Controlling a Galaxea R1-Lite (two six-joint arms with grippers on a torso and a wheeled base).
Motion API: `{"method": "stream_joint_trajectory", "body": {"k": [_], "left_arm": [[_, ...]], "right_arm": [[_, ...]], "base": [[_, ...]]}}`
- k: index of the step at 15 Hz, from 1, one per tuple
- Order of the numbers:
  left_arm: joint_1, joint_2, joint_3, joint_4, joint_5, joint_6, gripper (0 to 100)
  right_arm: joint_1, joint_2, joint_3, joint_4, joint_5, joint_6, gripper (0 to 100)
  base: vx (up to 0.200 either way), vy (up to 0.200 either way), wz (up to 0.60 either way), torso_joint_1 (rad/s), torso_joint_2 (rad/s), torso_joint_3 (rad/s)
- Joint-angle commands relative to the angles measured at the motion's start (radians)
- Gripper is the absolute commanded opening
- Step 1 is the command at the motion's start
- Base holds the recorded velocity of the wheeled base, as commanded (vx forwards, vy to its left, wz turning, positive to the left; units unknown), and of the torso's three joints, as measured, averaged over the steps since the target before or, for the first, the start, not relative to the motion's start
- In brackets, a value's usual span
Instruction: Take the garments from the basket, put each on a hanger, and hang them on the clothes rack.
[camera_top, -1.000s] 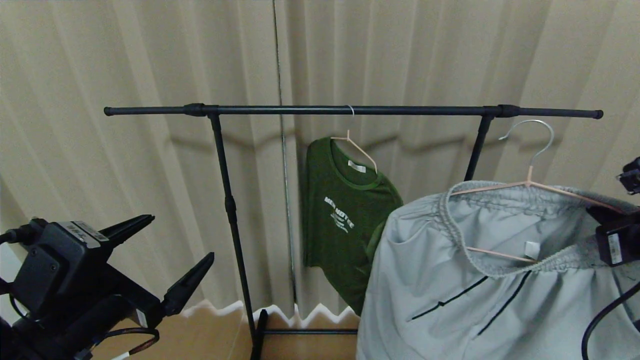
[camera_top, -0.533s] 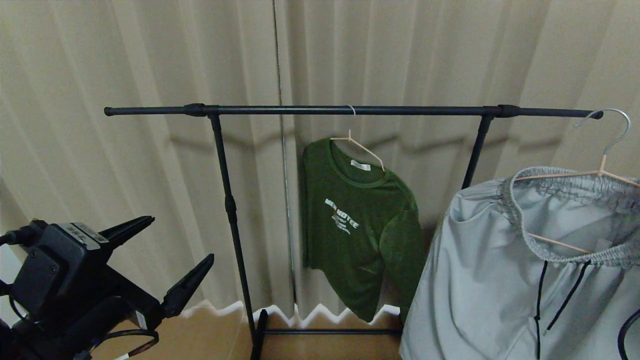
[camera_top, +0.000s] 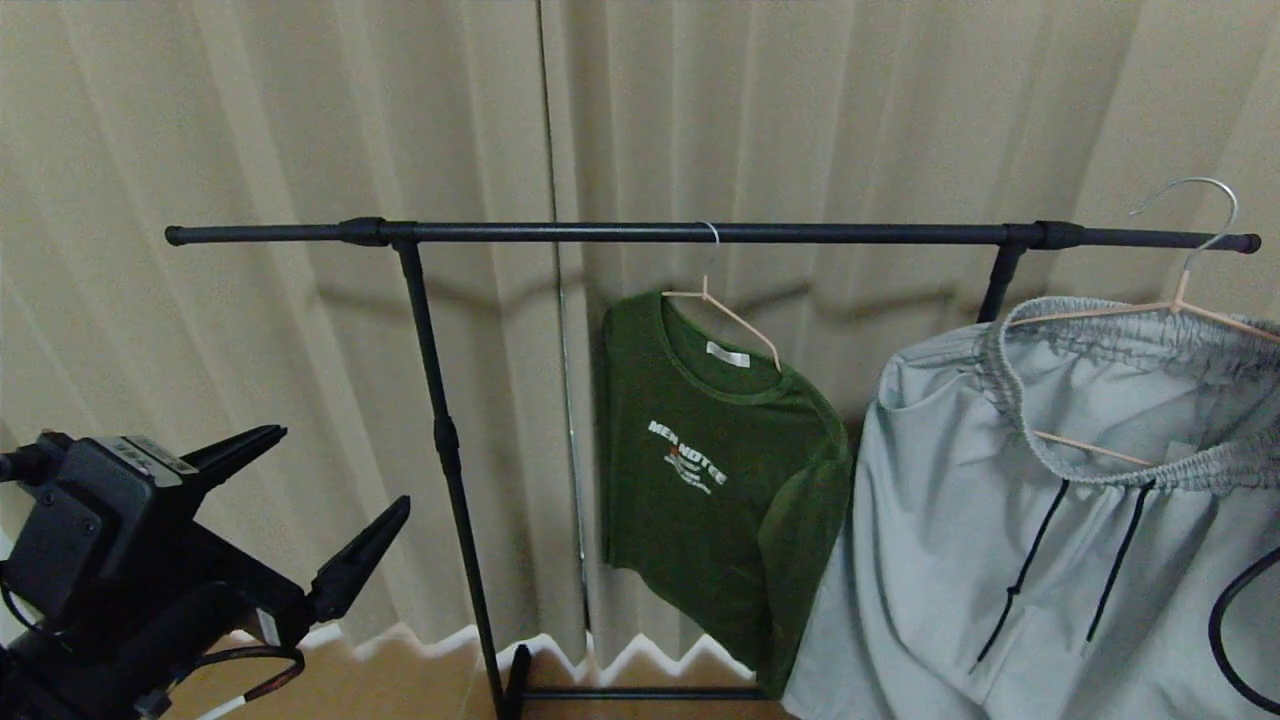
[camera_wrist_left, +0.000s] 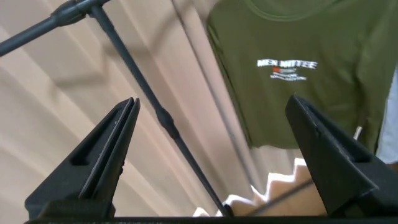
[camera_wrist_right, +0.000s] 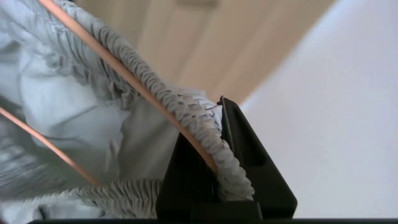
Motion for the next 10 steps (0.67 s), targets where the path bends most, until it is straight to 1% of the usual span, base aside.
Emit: {"method": "stream_joint_trajectory", "body": {"k": [1, 4, 6, 8, 10], "left_arm": [[0.001, -0.011, 0.000, 0.000, 0.000, 0.002, 100], [0.003, -0.020, 0.003, 0.001, 0.002, -0.001, 100], [0.021, -0.020, 0.000, 0.001, 0.002, -0.001, 100], [0.035, -0.022, 0.011, -0.002, 0.002, -0.004, 100], [0.041, -0.080, 0.052, -0.002, 0.000, -0.004, 100]], "right_arm": [[0.040, 0.059, -0.035, 0.003, -0.001, 0.005, 0], [0.060, 0.128, -0.081, 0.003, -0.003, 0.007, 0], [0.060, 0.173, -0.102, 0.001, -0.007, 0.007, 0], [0.060, 0.226, -0.098, 0.001, -0.037, 0.013, 0], [0.064, 0.251, -0.101, 0.001, -0.055, 0.027, 0]], "base": [[0.200, 0.000, 0.00, 0.002, 0.00, -0.002], [0.200, 0.000, 0.00, 0.001, 0.00, 0.006], [0.200, 0.000, 0.00, 0.005, 0.00, 0.000], [0.200, 0.000, 0.00, 0.005, 0.00, 0.007], [0.000, 0.000, 0.00, 0.000, 0.00, 0.000]]}}
